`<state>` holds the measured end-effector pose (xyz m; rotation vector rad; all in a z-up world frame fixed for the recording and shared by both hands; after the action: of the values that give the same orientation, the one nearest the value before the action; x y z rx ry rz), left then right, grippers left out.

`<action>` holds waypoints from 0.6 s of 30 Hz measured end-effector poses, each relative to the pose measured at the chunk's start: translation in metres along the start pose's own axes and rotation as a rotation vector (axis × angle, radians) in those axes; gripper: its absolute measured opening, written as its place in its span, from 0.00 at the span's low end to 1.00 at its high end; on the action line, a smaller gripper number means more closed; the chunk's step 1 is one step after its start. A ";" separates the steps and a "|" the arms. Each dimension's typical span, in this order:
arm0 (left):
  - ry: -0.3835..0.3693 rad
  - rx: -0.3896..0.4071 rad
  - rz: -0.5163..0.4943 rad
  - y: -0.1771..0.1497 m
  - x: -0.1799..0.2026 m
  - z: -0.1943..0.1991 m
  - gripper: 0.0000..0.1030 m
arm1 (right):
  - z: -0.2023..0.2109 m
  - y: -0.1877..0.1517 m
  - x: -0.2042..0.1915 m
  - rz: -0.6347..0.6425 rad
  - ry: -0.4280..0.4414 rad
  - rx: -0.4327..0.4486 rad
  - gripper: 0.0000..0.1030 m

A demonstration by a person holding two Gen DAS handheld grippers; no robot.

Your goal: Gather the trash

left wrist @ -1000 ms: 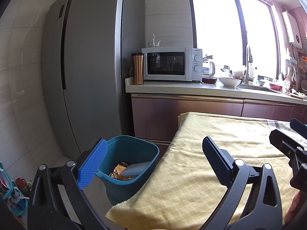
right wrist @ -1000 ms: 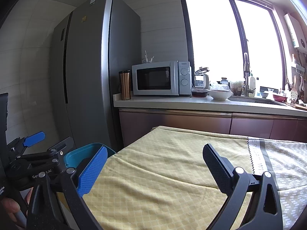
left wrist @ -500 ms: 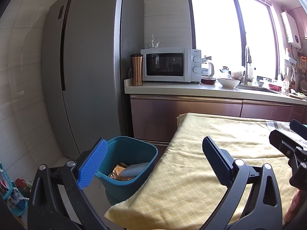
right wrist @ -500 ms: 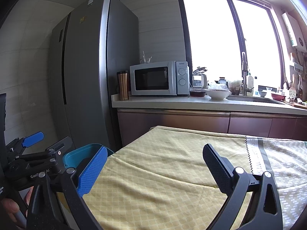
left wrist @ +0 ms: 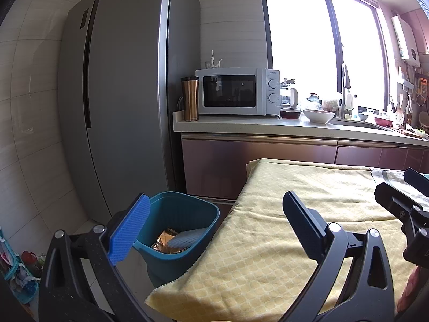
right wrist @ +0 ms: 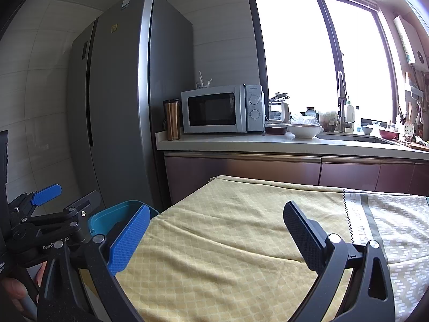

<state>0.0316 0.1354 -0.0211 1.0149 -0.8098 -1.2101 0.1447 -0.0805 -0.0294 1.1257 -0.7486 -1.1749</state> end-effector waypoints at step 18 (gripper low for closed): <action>-0.012 0.001 -0.003 0.001 0.004 -0.003 0.95 | 0.000 0.001 0.002 -0.005 -0.005 0.004 0.93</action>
<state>0.0354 0.1322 -0.0216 1.0113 -0.8183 -1.2193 0.1457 -0.0824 -0.0285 1.1289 -0.7521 -1.1816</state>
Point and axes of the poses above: each gripper's, at about its wrist camera, not at the fingertips, and z roughly against the way its jaws point, x to its right, y to its top, the point moved 8 cm from there along -z, roughly the way its jaws point, and after that the axes turned 3 degrees about -x, right-handed, at the moved point
